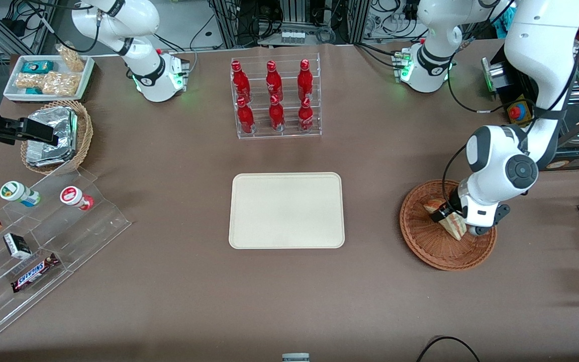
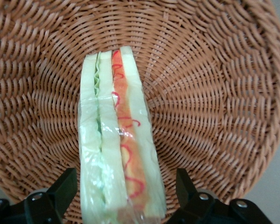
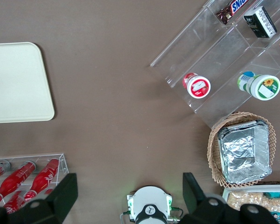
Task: Place sandwich from basket to tray
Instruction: 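Lower the left gripper and close it on the wrapped sandwich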
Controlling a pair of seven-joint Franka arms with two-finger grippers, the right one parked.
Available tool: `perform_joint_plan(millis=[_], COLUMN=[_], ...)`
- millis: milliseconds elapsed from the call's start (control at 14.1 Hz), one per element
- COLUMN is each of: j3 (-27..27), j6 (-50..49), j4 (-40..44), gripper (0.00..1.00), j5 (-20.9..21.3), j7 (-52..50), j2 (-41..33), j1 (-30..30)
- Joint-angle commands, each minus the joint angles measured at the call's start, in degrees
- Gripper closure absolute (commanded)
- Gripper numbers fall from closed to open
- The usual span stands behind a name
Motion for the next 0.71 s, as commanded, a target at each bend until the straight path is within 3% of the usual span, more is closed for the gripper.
perform_joint_plan(millis=[0, 212, 496, 637], j3=[-0.2, -0.2, -1.0, -1.1], j6=[0.4, 0.2, -7.9, -13.1], j4=[-0.3, -0.3, 0.4, 1.8], gripper=[0.43, 0.62, 0.77, 0.83], j5=[0.0, 0.0, 0.2, 0.3], j7=[-1.2, -1.2, -1.4, -1.5], j2=[-0.5, -1.0, -5.4, -7.9], j1=[0.4, 0.4, -1.2, -5.3])
